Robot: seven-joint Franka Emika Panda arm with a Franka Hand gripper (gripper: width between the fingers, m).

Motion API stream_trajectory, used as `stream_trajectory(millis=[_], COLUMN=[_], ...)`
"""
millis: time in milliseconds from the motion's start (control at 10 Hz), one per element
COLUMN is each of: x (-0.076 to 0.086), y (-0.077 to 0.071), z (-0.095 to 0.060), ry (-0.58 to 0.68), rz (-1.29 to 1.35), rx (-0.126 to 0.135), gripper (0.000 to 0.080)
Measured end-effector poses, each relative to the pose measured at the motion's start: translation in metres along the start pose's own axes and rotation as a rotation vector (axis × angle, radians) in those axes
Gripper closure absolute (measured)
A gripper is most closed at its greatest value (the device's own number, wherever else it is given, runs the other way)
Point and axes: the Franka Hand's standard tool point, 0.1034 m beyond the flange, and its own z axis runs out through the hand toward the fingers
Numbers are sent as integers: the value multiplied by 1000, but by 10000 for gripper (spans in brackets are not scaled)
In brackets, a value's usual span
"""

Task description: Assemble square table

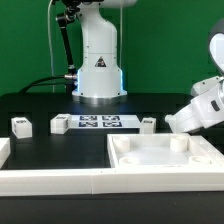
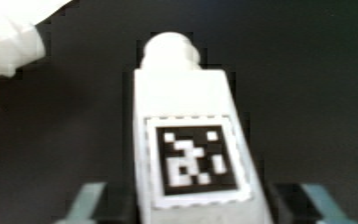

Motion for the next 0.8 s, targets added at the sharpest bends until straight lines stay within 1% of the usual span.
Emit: stream_trajectory(millis=[200, 400, 500, 700, 800], x=[0, -3, -10, -39, -45], y=[1, 2, 5, 18, 24], z=[0, -4, -9, -32, -35], ry=[0, -1, -11, -28, -28], rz=[-6, -20, -32, -73, -85], rx=[1, 3, 6, 14, 22], gripper=[511, 511, 511, 510, 509])
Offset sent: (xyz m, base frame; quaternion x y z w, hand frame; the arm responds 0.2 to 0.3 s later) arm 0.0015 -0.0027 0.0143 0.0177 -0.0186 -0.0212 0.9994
